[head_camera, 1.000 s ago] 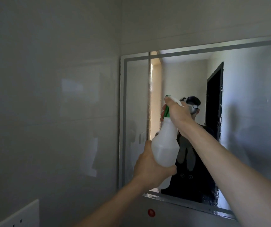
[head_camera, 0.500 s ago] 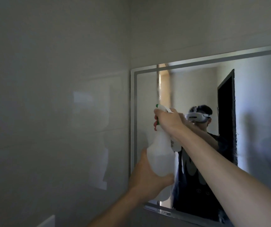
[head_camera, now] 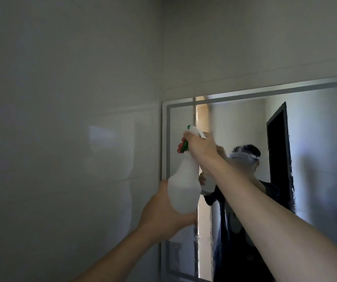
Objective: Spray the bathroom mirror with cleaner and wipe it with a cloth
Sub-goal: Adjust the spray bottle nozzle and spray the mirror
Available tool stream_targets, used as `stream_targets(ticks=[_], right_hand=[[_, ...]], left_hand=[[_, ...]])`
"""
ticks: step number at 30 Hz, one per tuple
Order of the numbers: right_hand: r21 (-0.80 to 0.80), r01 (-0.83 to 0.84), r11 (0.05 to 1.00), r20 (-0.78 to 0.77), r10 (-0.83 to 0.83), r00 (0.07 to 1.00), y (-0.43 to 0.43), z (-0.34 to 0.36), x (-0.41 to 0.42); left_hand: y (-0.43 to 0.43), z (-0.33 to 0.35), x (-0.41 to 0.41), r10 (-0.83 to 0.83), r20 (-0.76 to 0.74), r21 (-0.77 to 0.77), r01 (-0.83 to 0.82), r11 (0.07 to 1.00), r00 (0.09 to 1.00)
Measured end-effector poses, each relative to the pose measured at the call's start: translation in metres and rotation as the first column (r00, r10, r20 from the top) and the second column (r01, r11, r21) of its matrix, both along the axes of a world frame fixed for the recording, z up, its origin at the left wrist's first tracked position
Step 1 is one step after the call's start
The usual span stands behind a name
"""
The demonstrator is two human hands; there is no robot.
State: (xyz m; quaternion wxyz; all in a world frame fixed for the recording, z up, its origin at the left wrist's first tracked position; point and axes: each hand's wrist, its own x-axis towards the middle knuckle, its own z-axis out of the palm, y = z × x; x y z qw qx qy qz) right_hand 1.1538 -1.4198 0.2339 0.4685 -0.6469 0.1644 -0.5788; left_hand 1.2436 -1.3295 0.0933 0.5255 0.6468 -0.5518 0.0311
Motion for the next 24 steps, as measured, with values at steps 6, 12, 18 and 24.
stream_targets(ticks=[6, 12, 18, 24], right_hand=[[0.041, 0.026, 0.999, -0.017, -0.025, 1.000, -0.001, 0.013, -0.004], [0.000, -0.044, 0.999, 0.008, 0.044, 0.999, 0.001, 0.035, -0.006], [-0.025, -0.002, 1.000, 0.057, 0.004, 0.998, -0.001, 0.055, -0.010], [0.009, 0.079, 0.997, 0.039, -0.080, 0.996, -0.007, 0.053, -0.018]], left_hand=[[0.000, 0.012, -0.002, -0.005, 0.027, 0.006, 0.005, 1.000, 1.000], [-0.004, 0.031, -0.004, 0.028, 0.066, -0.038, -0.025, 0.999, 0.997], [-0.005, 0.051, 0.000, 0.052, 0.112, -0.066, -0.045, 0.997, 0.992], [-0.014, 0.045, -0.012, 0.018, 0.086, -0.066, -0.012, 0.998, 0.996]])
